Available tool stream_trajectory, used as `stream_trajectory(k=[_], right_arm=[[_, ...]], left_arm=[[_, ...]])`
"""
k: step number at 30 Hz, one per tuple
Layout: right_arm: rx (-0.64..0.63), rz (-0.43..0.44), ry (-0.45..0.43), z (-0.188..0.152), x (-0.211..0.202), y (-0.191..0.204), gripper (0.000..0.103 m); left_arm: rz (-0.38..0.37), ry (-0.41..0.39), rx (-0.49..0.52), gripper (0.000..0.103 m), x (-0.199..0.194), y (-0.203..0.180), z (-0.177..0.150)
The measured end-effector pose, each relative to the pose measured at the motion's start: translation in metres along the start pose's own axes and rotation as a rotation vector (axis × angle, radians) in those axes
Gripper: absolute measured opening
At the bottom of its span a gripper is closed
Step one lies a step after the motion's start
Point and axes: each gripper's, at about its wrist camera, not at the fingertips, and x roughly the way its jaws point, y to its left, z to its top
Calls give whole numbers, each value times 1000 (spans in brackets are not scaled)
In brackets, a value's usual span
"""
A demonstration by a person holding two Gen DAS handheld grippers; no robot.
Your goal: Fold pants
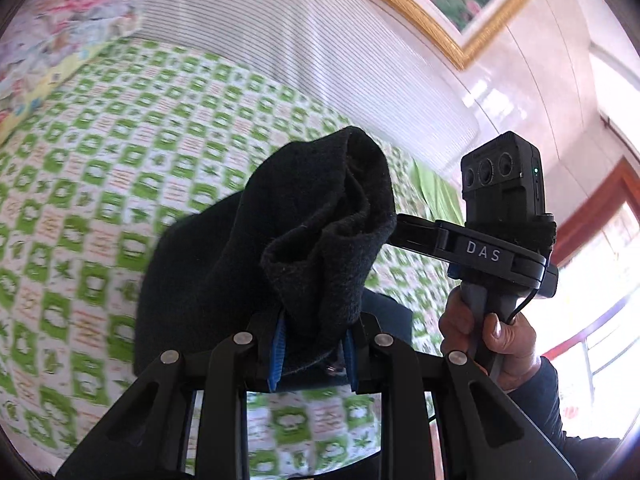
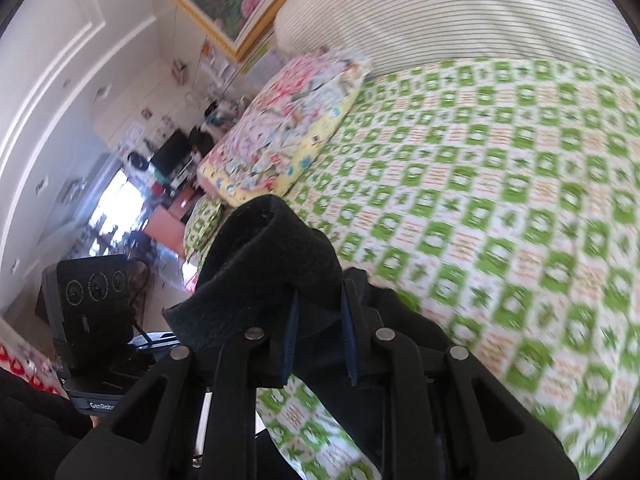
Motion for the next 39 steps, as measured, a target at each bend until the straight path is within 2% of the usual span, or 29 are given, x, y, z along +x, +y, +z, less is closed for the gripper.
stream_trajectory(k=[3, 8, 22, 24, 26, 27, 28, 30, 32, 35, 36, 37, 39], right_arm=[[48, 6, -34, -14, -21, -17, 3], [111, -11, -91, -35, -51, -38, 2], [210, -28, -153, -77, -86, -72, 2], [267, -33, -165, -82, -97, -80, 3], [335, -37, -177, -88, -108, -91, 14], [353, -34, -194, -90, -113, -94, 28], [364, -36, -216, -93, -120, -97, 50], [369, -41, -261, -99, -129, -98, 69], [372, -30, -275, -101, -130, -98, 69], [391, -55, -233, -102, -117, -103, 66], [390, -51, -217, -103, -111, -103, 58], [392, -35, -206, -105, -106, -105, 44], [400, 0, -203, -108, -103, -106, 22]], left_arm=[[8, 49, 31, 24, 20, -18, -8], [-13, 101, 48, 24, 43, -33, -17], [-43, 177, 140, 24, 77, -75, -29], [-41, 189, 141, 24, 84, -75, -30], [-36, 200, 140, 24, 90, -76, -32], [-38, 207, 138, 24, 92, -76, -33], [-38, 213, 137, 24, 95, -77, -34], [-34, 221, 143, 24, 97, -79, -37], [-28, 225, 151, 24, 99, -82, -40], [-28, 232, 168, 24, 99, -87, -43], [-23, 235, 176, 24, 99, -89, -44], [-18, 239, 183, 24, 100, -91, -45], [-19, 242, 190, 24, 100, -94, -46]])
